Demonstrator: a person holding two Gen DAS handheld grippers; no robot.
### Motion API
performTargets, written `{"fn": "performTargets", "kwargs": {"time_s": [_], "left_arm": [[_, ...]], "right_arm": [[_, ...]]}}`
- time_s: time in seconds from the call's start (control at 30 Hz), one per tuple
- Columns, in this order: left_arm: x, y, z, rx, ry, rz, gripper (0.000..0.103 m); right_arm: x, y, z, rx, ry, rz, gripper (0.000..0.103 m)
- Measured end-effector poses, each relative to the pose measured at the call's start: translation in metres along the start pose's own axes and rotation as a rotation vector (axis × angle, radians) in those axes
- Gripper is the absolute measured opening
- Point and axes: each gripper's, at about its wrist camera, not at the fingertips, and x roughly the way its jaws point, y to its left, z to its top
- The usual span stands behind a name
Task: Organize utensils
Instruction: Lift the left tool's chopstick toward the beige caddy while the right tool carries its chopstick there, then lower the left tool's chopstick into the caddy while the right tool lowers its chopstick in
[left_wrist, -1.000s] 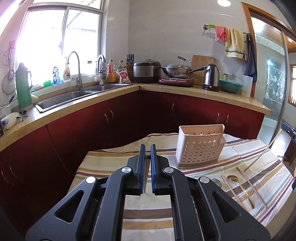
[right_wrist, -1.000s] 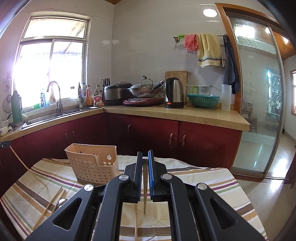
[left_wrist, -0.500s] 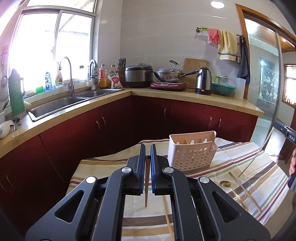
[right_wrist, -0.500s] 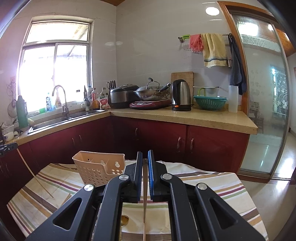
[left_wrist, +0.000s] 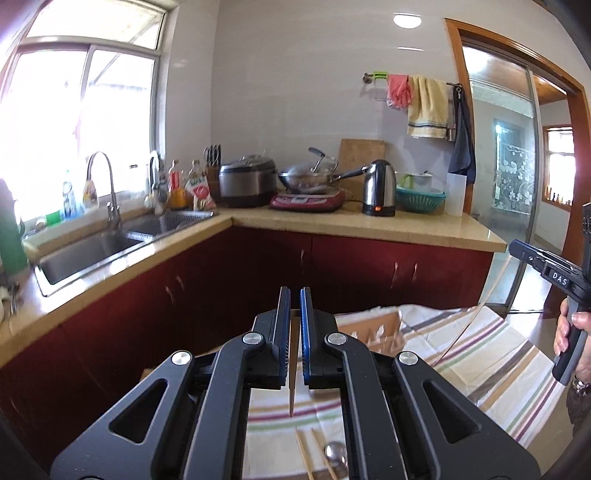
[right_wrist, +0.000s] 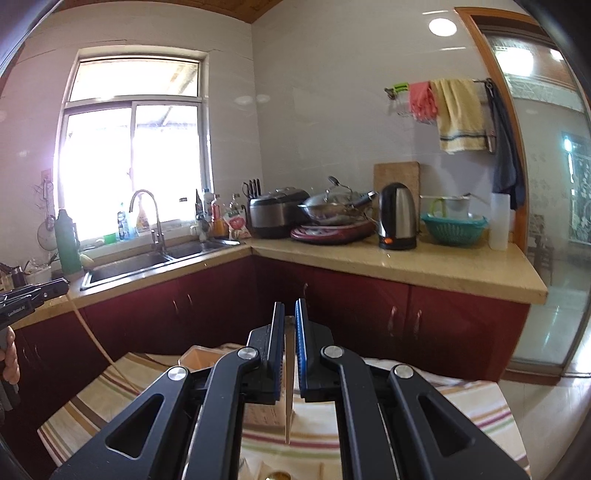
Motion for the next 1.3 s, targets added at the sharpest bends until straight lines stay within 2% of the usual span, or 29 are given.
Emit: {"fn": "performTargets", "kwargs": {"time_s": [0.27,0.37,0.63,0.7,0.87,1.07,1.3], "left_arm": [[0.021,-0.025,0.049,0.016,-0.086,-0.024,0.006],[0.037,-0.032,0.061,0.011,-0.092,-0.022,0.006],[0.091,-0.036,0.059,-0.048,-0.062,-0.028,0.006],[0.095,-0.031,0.066,-0.084,-0.06,-0.05,0.006],[0.086,-0.032,0.078,-0.039,-0.087,-0.035,0.006],[0.083,-0.028,0.085,-0.054,-0.11,-0.029,0.006],[0.108,-0.031,0.074,-0.047,-0.09,-0.007,0.006]], "right_arm": [[0.022,0.014,0.034,-0.017,-0.055,0.04,0.007],[0.034,0.018,0.04,-0.018,-0.063,0.051,0.007],[0.085,0.017,0.026,0.005,-0.002,0.056,0.007],[0.094,0.013,0.021,0.024,0.018,0.059,0.007],[0.099,0.009,0.015,0.034,0.027,0.058,0.007],[0.108,0.006,0.015,0.042,0.037,0.055,0.007],[0.127,0.012,0.005,0.027,0.074,0.051,0.007]]}}
